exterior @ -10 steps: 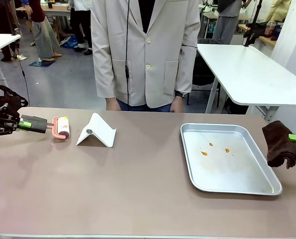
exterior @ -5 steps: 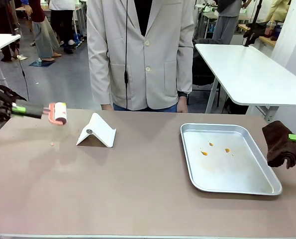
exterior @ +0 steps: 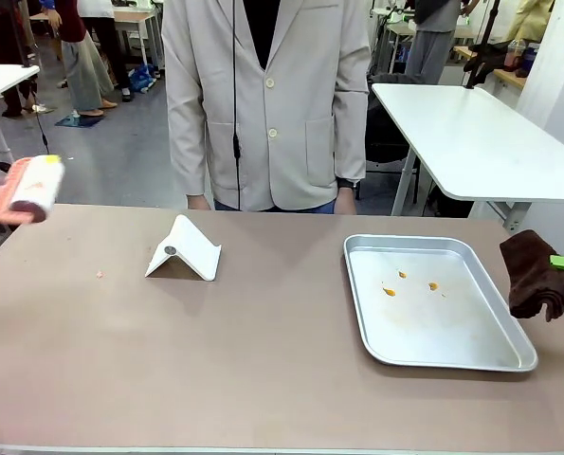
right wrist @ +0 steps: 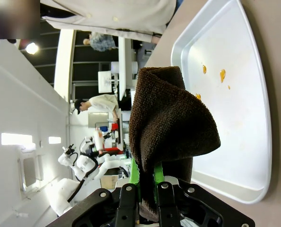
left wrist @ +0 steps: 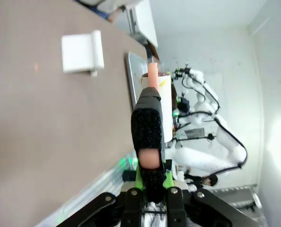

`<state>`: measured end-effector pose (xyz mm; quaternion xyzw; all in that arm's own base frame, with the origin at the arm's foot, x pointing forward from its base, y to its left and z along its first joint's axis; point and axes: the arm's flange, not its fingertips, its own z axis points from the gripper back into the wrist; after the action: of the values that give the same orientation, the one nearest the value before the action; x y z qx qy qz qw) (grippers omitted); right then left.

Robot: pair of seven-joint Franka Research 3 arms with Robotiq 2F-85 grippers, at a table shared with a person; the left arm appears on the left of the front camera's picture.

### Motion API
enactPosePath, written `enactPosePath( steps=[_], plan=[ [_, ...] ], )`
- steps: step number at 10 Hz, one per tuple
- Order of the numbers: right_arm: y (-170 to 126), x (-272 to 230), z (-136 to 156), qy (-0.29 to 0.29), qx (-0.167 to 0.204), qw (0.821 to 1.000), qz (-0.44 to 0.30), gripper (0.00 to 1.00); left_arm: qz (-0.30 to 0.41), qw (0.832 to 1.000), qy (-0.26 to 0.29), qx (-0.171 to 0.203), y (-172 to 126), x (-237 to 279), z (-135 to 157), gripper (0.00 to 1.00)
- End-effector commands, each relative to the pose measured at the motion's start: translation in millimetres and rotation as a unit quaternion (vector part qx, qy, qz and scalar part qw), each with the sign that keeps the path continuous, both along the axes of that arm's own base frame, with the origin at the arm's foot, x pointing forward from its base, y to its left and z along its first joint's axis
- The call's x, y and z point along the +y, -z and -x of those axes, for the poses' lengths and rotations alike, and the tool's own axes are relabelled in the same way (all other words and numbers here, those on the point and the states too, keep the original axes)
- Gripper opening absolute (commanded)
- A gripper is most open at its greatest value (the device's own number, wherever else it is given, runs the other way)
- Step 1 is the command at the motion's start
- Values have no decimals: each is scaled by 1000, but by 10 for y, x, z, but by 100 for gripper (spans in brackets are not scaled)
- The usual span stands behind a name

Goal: Clean the surface of the table.
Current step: If a person points to the right, clean the right side of the table with your right hand, and if they point to the left, clean the left side with your left hand.

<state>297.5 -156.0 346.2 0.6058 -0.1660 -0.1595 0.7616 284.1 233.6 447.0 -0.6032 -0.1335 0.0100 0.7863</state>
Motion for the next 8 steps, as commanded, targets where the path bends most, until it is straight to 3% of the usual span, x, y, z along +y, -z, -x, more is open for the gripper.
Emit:
enactPosePath(
  steps=[1,4,5,8],
  plan=[
    [-43,-6,1,2,0,1000,-2,0,-10,1000,1,1,231,230,427,16],
    [-43,-6,1,2,0,1000,-2,0,26,998,-25,45,645,517,835,16],
    [-43,-6,1,2,0,1000,-2,0,-5,1000,-5,30,417,353,747,16],
    [-43,-6,1,2,0,1000,-2,0,-5,1000,-5,30,417,353,747,16]
  ],
)
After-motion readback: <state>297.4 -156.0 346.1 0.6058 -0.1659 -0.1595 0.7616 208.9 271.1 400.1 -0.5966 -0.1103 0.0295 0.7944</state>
